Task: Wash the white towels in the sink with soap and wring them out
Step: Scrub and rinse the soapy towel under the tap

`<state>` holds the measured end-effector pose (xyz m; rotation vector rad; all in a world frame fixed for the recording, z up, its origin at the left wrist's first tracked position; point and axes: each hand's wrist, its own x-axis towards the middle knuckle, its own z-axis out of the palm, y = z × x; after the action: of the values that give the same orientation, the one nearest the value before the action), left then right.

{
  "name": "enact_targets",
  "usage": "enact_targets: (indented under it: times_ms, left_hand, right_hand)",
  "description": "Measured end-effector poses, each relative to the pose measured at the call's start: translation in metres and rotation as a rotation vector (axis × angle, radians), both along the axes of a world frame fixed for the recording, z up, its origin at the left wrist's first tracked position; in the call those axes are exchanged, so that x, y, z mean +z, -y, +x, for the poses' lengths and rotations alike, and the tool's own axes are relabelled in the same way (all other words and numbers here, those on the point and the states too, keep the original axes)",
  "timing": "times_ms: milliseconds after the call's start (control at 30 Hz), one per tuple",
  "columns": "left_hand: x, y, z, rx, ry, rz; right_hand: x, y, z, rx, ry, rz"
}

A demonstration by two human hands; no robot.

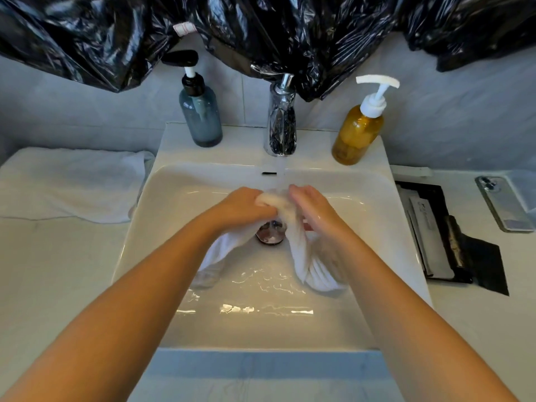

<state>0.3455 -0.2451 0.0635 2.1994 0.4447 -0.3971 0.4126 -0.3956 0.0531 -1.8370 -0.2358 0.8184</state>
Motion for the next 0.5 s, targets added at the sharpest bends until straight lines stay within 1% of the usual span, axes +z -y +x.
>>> enact_targets:
  times_ms: [33,67,133,167,200,267,300,333,367,400,433,467,500]
  left_hand:
    - [0.0,-0.001,0.002,0.029,0.041,-0.016]
    - [-0.001,-0.003,0.004,0.066,0.062,-0.039]
    - [-0.001,-0.005,0.005,0.129,0.072,-0.079]
    - [-0.001,-0.005,0.005,0.136,0.077,-0.07]
    - [-0.001,-0.007,0.004,0.136,0.094,-0.059]
    - [0.002,-0.013,-0.002,0.148,0.136,-0.15]
    - [0.003,-0.017,-0.005,0.135,0.142,-0.212]
    - [0.005,-0.021,-0.008,0.097,0.131,-0.25]
    - [0.005,-0.023,-0.01,0.044,0.11,-0.251]
    - [0.005,-0.024,-0.013,-0.001,0.09,-0.237]
    - [0.007,-0.022,-0.014,-0.026,0.089,-0.237]
    - [0.008,-0.019,-0.015,-0.022,0.099,-0.253]
    - [0.01,-0.015,-0.015,0.002,0.116,-0.296]
  right_hand:
    - [-0.002,0.008,-0.008,0.023,-0.041,0.059]
    - [-0.007,0.014,-0.015,0.056,-0.056,0.075]
    - [-0.016,0.014,-0.02,0.1,0.058,-0.023]
    - [-0.019,0.011,-0.02,0.081,0.098,-0.067]
    - [-0.019,0.009,-0.017,0.031,0.077,-0.075]
    - [-0.016,0.011,-0.006,-0.091,-0.107,0.017]
    - [-0.014,0.014,0.002,-0.09,-0.204,0.059]
    - [-0.011,0.017,0.011,-0.039,-0.25,0.03]
    - [-0.007,0.019,0.019,0.03,-0.269,-0.054]
    - [-0.004,0.02,0.026,0.075,-0.257,-0.144]
    - [-0.005,0.02,0.032,0.099,-0.207,-0.203]
    - [-0.004,0.018,0.035,0.114,-0.137,-0.219]
    - [-0.006,0.016,0.035,0.116,-0.082,-0.177]
